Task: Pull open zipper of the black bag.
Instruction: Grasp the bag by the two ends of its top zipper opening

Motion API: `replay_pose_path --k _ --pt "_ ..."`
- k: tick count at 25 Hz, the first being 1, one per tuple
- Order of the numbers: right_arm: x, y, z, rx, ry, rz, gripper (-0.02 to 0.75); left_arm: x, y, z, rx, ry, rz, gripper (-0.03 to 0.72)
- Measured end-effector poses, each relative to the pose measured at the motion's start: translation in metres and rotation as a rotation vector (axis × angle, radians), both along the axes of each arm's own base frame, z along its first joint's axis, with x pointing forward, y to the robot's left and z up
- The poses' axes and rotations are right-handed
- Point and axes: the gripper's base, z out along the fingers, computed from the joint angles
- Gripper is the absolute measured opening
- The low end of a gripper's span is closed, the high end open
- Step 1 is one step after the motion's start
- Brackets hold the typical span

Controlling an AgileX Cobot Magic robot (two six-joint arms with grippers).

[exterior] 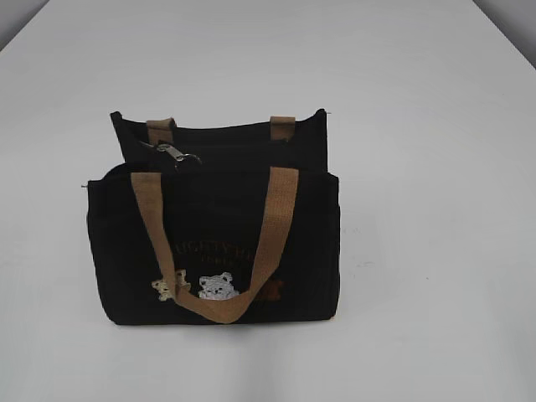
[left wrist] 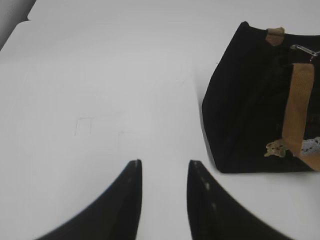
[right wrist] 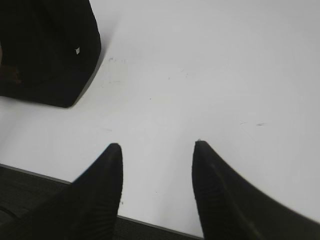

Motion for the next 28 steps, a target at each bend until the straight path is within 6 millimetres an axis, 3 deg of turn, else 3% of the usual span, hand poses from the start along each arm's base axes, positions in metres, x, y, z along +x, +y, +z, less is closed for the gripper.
replay_pose_path --k 4,6,10,14,19,24,28 --pt "0.000 0.000 0.000 0.000 0.000 0.000 0.360 0.002 -0.002 0.002 -0.021 -0.002 -0.012 0.236" --pt "0.000 0.000 0.000 0.000 0.000 0.000 0.360 0.007 -0.005 0.013 -0.068 -0.031 -0.035 0.237" --pt "0.000 0.000 0.000 0.000 0.000 0.000 0.360 0.033 -0.015 0.037 -0.219 -0.045 -0.083 0.262" --pt "0.000 0.000 0.000 0.000 -0.002 0.000 0.360 0.076 -0.026 0.047 -0.384 0.093 -0.127 0.323" --pt "0.010 0.001 0.000 -0.006 0.065 0.000 0.347 0.139 -0.035 0.049 -0.470 0.275 -0.173 0.359" --pt "0.033 0.003 0.001 -0.014 0.195 0.000 0.328 0.215 -0.050 0.027 -0.491 0.504 -0.196 0.373" --pt "0.054 0.008 0.015 0.016 0.161 0.025 0.328 0.264 -0.076 0.006 -0.467 0.649 -0.253 0.377"
